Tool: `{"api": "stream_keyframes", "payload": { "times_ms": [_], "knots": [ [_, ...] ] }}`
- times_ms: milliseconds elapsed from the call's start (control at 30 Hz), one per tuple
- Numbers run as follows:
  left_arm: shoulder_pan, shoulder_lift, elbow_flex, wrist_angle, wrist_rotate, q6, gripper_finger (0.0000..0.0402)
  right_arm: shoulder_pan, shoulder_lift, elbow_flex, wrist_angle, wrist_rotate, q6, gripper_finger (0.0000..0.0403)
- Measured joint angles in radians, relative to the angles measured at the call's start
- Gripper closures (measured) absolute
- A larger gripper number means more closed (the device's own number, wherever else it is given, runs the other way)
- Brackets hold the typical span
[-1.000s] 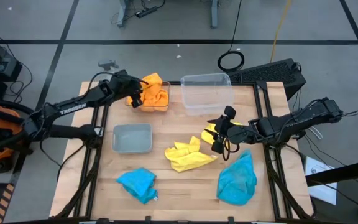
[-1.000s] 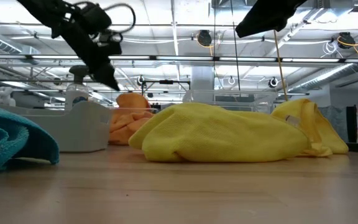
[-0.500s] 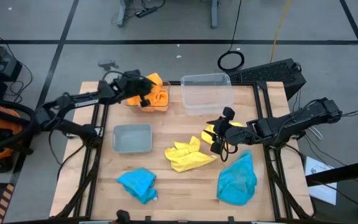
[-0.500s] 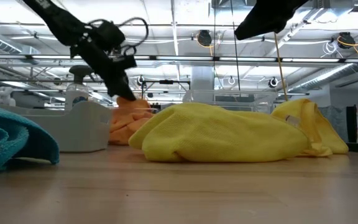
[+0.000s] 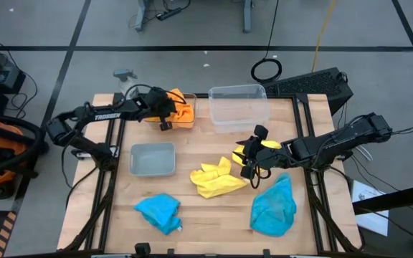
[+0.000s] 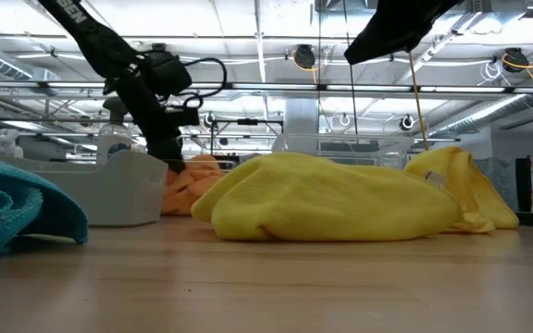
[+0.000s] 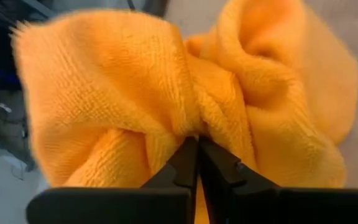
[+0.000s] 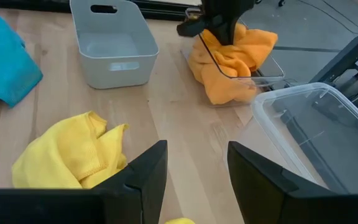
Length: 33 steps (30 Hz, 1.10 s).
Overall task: Sort microfiber towel by color & place in baskets
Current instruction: Put the bottom orange towel into the left transparent bin
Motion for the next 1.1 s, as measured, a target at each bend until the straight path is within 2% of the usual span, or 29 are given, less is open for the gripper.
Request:
{"api": "stream_keyframes", "payload": {
  "times_ms": [133,333,400,500,633,700,767,833,933,1100],
  "knots": [
    [-0.007,-0.082,0.0,-0.033,0.001,-0.025,0.0382,0.0,0.0,0.0,-0.002,0.0,-0.001,0.0243],
    [-0.032,-0.248,0.0,-0.218,0.033,-0.113,0.0382,0.0,0.0,0.0,-0.003,0.0,0.0,0.0243],
    [-0.038,-0.291,0.0,-0.212,0.032,-0.126,0.0382,-0.001,0.0,0.0,-0.001,0.002,-0.004,0.0243],
    [-0.039,-0.315,0.001,-0.111,0.042,-0.134,0.0382,-0.008,0.0,0.0,0.023,0.005,-0.023,0.0243],
    [-0.04,-0.303,0.002,-0.046,0.116,-0.172,0.0381,-0.01,0.0,0.0,0.047,0.003,-0.027,0.0243],
    [-0.043,-0.291,0.002,-0.093,0.209,-0.186,0.0381,-0.008,0.0,0.0,0.042,0.002,-0.027,0.0243],
    [-0.054,-0.284,0.001,-0.157,0.255,-0.188,0.0378,-0.006,0.0,0.0,0.029,-0.001,-0.026,0.0243],
    [-0.066,-0.279,0.001,-0.216,0.257,-0.215,0.0364,-0.005,0.0,0.0,0.02,-0.002,-0.021,0.0243],
    [-0.08,-0.277,0.0,-0.286,0.239,-0.238,0.0323,-0.006,0.0,0.0,0.01,-0.003,-0.019,0.0243],
    [-0.098,-0.289,0.0,-0.234,0.187,-0.231,0.0241,-0.007,0.0,0.0,0.01,-0.002,-0.019,0.0243]
  ]
}}
